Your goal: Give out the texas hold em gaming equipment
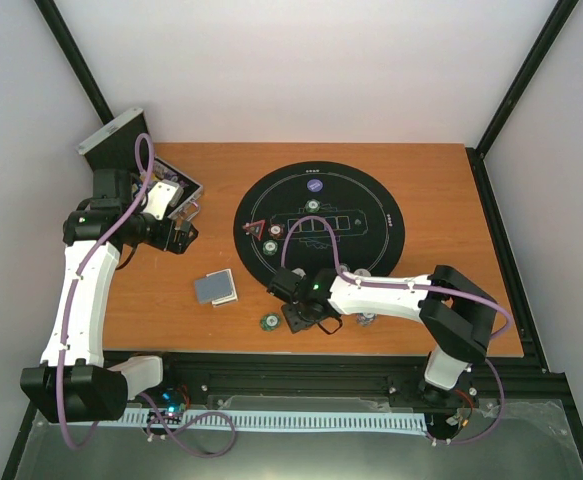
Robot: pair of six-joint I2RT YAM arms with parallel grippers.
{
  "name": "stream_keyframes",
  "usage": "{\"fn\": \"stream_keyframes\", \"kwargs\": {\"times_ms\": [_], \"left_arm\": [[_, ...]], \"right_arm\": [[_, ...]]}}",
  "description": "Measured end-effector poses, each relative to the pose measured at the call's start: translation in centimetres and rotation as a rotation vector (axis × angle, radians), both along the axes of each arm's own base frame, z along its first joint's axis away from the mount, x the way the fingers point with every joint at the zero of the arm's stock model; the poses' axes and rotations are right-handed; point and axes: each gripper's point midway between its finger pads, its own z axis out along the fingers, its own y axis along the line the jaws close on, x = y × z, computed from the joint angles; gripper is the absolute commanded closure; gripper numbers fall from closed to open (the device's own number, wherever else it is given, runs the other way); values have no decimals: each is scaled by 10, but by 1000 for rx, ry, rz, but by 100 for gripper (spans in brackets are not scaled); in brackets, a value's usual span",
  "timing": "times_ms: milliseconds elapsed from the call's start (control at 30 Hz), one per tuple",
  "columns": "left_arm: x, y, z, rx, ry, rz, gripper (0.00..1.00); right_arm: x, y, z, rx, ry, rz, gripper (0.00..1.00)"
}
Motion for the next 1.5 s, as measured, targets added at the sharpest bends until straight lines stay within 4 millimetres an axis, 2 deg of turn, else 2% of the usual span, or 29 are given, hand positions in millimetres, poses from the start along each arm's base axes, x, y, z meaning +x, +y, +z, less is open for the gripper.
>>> {"fn": "stream_keyframes", "kwargs": {"times_ms": [633,1133,1500], "left_arm": [[0,0,0,0,0,0,0],[0,0,0,0,1,0,0],[0,0,0,0,1,0,0]], "right_arm": [[1,-6,-3,-24,-13,-6,58],[1,-7,-3,-30,-16,3,54],[1,-6,-2,-30,-15,13,60]]}}
